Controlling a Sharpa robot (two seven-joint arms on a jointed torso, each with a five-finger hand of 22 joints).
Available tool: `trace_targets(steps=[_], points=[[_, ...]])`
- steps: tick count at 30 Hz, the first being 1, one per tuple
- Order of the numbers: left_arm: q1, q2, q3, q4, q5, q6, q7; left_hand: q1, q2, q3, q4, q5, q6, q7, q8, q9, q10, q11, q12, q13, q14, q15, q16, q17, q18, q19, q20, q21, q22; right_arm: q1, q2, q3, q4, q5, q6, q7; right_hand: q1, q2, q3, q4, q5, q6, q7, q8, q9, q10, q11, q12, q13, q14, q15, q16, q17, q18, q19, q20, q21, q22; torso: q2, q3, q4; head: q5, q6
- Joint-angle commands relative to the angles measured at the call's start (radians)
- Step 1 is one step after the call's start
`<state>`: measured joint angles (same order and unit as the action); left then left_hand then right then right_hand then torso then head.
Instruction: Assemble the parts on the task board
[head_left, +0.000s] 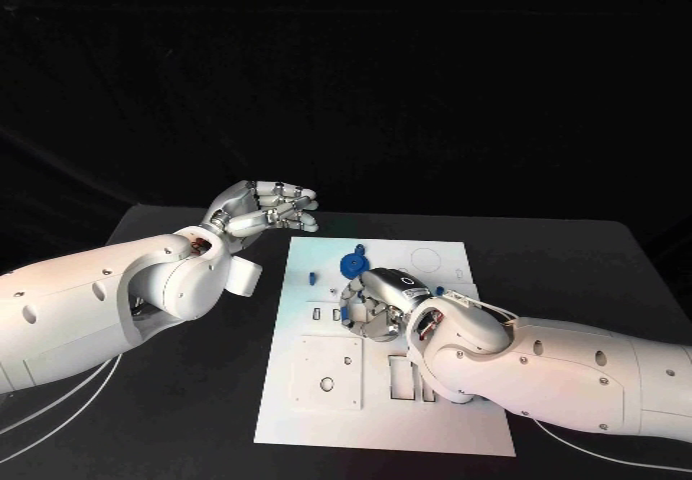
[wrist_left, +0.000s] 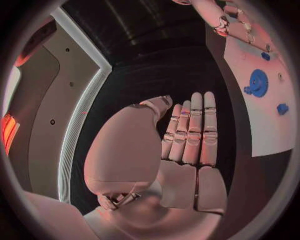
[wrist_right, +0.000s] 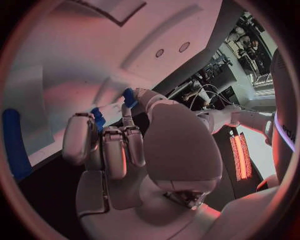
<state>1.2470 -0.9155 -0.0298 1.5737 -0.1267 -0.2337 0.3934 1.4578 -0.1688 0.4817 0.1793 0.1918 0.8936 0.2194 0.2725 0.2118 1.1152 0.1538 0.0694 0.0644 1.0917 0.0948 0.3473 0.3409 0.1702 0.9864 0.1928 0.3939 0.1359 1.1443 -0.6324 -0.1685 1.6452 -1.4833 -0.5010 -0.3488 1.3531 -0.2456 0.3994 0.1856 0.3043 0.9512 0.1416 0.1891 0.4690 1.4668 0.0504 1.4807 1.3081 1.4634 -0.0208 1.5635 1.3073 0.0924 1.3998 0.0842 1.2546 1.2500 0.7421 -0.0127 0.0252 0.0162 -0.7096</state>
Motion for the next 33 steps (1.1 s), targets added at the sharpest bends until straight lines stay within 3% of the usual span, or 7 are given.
trace_targets(steps=[1,11,19,24,27,29,33], points=[[0.0,0.002,0.0,0.0,-0.004,0.02,0.004,-0.009,-0.002,-0.002,-0.004,-0.004,-0.006,0.002,-0.002,0.001,-0.006,0.004,-0.005,0.002,-0.007,0.002,-0.006,0.001,0.01,-0.005,-0.001,0.004,0.002,-0.001,0.001,0.0,0.003,-0.016,0.008,-0.005,-0.001,-0.015,-0.008,-0.004,0.003,-0.011,0.003,-0.007,-0.002,0.015,0.01,-0.006,0.152,0.105,0.008,0.004,0.25,-0.008,-0.004,0.004,-0.007,-0.002,-0.001,0.0001,-0.0005,-0.001,0.0],[0.0,0.001,-0.001,-0.002,-0.004,0.022,0.003,-0.009,-0.002,-0.002,-0.004,-0.004,-0.006,0.002,-0.002,0.001,-0.006,0.004,-0.005,0.002,-0.007,0.002,-0.006,0.001,0.01,-0.005,-0.001,0.004,0.002,-0.001,-0.001,0.0,0.011,-0.013,-0.005,0.0,-0.011,-0.028,-0.046,0.002,0.002,-0.047,0.014,-0.032,-0.011,-0.006,0.021,-0.026,0.129,0.103,0.019,0.002,0.245,-0.005,-0.01,0.014,-0.024,-0.013,-0.001,0.0003,-0.0005,-0.002,0.0],[0.0,0.0,-0.002,-0.004,-0.038,0.028,-0.029,-0.022,-0.004,-0.004,-0.005,-0.006,-0.01,0.003,-0.005,0.002,-0.008,0.004,-0.005,0.002,0.007,0.0,0.0,0.01,0.011,0.003,-0.003,0.015,0.006,-0.001,-0.043,0.001,0.051,0.016,-0.128,0.047,0.045,0.019,-0.262,0.089,0.009,-0.077,0.026,-0.077,-0.019,-0.011,0.033,-0.032,0.122,0.103,0.029,0.002,0.244,-0.004,-0.009,0.026,-0.035,-0.013,-0.003,0.0008,0.0012,-0.001,-0.002],[0.0,0.0,-0.003,-0.009,-0.144,0.057,-0.111,-0.078,-0.019,-0.037,0.017,-0.011,-0.022,-0.012,-0.012,0.004,0.07,-0.021,0.038,0.021,0.114,-0.03,0.087,0.063,0.016,0.073,-0.024,0.068,0.028,0.027,-0.111,0.006,0.086,0.175,-0.166,0.179,0.073,0.045,-0.27,0.101,0.009,-0.059,0.024,-0.073,-0.015,-0.016,0.031,-0.036,0.117,0.099,0.028,-0.003,0.228,0.002,-0.02,0.026,-0.059,-0.033,-0.005,0.0,-0.0001,0.003,-0.001],[0.0,0.001,-0.003,-0.011,-0.231,0.074,-0.179,-0.116,-0.022,-0.088,0.042,-0.011,0.005,-0.045,0.04,0.034,0.149,-0.06,0.137,0.078,0.23,-0.074,0.316,0.21,0.014,0.19,-0.071,0.178,0.082,0.058,-0.16,0.007,0.108,0.326,-0.123,0.231,0.091,0.06,-0.255,0.1,0.008,-0.043,0.02,-0.063,-0.011,-0.025,0.027,-0.045,0.107,0.091,0.025,-0.013,0.194,0.01,-0.04,0.023,-0.097,-0.064,-0.008,0.0011,-0.0019,0.005,-0.004],[0.0,0.005,-0.003,-0.013,-0.292,0.098,-0.239,-0.111,-0.006,-0.135,0.055,-0.004,-0.022,-0.062,0.117,0.082,0.096,-0.08,0.331,0.231,0.259,-0.091,0.821,0.686,-0.006,0.213,-0.112,0.344,0.186,0.079,-0.192,0.008,0.122,0.41,-0.096,0.24,0.086,0.076,-0.243,0.103,0.008,-0.025,0.016,-0.049,-0.005,-0.031,0.024,-0.05,0.102,0.087,0.022,-0.019,0.177,0.015,-0.052,0.021,-0.121,-0.084,-0.01,0.0023,-0.0031,0.004,-0.005],[0.001,0.023,-0.003,-0.019,-0.437,0.167,-0.403,-0.115,0.004,-0.162,0.1,-0.003,-0.04,-0.088,0.236,0.154,0.015,-0.105,0.624,0.446,0.364,-0.109,1.047,0.936,-0.001,0.196,-0.111,0.569,0.383,0.121,-0.249,0.01,0.132,0.52,-0.056,0.255,0.07,0.081,-0.238,0.104,0.006,-0.011,0.01,-0.03,0.003,-0.03,0.019,-0.049,0.102,0.087,0.018,-0.02,0.176,0.015,-0.051,0.017,-0.125,-0.085,-0.018,0.005,-0.0048,0.003,-0.012]])
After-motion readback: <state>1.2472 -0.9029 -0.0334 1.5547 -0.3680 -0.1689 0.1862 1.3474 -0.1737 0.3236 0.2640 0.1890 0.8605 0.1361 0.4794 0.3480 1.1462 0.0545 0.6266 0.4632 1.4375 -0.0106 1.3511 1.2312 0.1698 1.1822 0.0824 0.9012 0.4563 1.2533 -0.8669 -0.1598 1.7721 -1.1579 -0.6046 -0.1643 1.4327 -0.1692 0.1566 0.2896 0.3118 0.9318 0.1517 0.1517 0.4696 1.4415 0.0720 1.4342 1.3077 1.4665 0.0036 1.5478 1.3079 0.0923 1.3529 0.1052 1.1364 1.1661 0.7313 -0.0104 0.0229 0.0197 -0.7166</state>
